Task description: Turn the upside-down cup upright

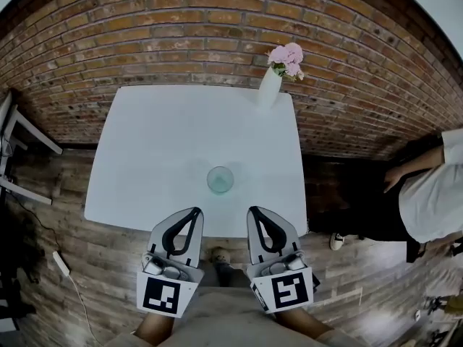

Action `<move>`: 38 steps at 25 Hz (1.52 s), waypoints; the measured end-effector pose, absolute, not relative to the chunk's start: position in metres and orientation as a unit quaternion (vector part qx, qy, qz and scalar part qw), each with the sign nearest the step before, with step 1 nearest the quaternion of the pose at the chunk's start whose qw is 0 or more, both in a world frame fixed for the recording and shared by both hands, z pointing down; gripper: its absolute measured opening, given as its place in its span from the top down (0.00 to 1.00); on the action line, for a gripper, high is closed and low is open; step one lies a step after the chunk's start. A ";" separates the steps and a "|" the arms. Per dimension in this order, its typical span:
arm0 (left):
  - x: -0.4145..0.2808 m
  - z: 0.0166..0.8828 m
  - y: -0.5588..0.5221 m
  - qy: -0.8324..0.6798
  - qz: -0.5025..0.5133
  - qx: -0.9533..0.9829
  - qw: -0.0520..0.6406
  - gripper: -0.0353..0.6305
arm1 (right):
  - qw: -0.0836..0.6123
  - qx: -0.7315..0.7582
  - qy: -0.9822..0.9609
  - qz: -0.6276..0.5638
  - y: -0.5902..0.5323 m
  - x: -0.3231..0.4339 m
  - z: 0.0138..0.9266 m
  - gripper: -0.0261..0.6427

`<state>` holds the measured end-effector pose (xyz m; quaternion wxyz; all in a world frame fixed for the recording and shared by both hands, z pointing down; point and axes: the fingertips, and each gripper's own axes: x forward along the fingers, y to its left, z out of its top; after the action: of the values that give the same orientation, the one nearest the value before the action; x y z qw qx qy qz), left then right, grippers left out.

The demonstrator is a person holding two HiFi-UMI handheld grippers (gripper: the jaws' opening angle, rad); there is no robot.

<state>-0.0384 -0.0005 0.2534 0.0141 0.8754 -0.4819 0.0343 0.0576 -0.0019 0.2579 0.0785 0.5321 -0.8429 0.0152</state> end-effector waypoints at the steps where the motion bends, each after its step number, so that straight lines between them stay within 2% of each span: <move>1: -0.038 0.257 -0.002 -0.479 0.038 0.877 0.015 0.93 | 0.081 0.531 -0.843 0.012 -0.004 0.058 0.261 0.95; 14: -0.040 0.308 -0.037 -0.423 0.100 0.900 0.021 0.93 | 0.101 0.514 -0.852 0.009 -0.039 0.038 0.309 0.93; 29: -0.044 0.334 -0.060 -0.390 0.122 0.912 0.036 0.93 | 0.155 0.509 -0.844 0.065 -0.066 0.030 0.390 0.61; 38: -0.054 0.340 -0.063 -0.394 0.127 0.909 0.050 0.93 | 0.167 0.521 -0.832 0.093 -0.085 0.023 0.428 0.50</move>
<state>-0.0539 -0.0634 0.3403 0.0504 0.9090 -0.3937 0.1269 0.0227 -0.0847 0.4278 0.1672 0.5207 -0.8319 0.0934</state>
